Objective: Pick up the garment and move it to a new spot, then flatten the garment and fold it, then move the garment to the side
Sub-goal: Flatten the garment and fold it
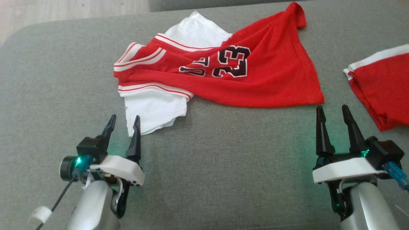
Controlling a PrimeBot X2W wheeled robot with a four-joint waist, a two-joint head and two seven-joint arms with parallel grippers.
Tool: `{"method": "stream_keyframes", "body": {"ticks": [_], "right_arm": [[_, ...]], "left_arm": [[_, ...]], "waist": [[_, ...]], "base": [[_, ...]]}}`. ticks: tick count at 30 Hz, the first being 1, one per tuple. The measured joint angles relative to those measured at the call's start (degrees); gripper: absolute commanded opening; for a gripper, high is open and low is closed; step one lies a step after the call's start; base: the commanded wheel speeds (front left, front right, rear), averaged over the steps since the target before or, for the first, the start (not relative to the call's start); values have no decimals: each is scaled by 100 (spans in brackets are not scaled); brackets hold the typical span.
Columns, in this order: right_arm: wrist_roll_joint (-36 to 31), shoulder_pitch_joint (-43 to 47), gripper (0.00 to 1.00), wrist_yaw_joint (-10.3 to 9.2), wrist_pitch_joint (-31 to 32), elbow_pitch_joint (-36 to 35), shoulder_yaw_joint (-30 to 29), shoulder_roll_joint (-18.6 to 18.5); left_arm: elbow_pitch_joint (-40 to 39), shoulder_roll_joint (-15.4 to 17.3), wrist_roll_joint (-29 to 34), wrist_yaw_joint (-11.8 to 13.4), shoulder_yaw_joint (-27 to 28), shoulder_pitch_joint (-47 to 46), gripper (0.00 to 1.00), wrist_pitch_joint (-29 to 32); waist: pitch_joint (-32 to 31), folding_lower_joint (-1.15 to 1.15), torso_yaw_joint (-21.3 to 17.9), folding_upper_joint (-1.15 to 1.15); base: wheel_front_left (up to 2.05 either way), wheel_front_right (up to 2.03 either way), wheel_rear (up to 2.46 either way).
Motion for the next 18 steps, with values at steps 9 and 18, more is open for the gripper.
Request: {"method": "stream_keyframes", "body": {"ticks": [9,18], "right_arm": [[-63,-96,100,0,0,7,45,0],[-47,-146,100,-1,0,3,48,0]], "left_arm": [[1191,159,-79,89,12,-443,100,501],[1589,198,-86,-4,-89,-813,49,668]], "waist": [[227,0,-239,0],[265,0,-336,0]], "base": [[0,0,0],[0,0,0]]}}
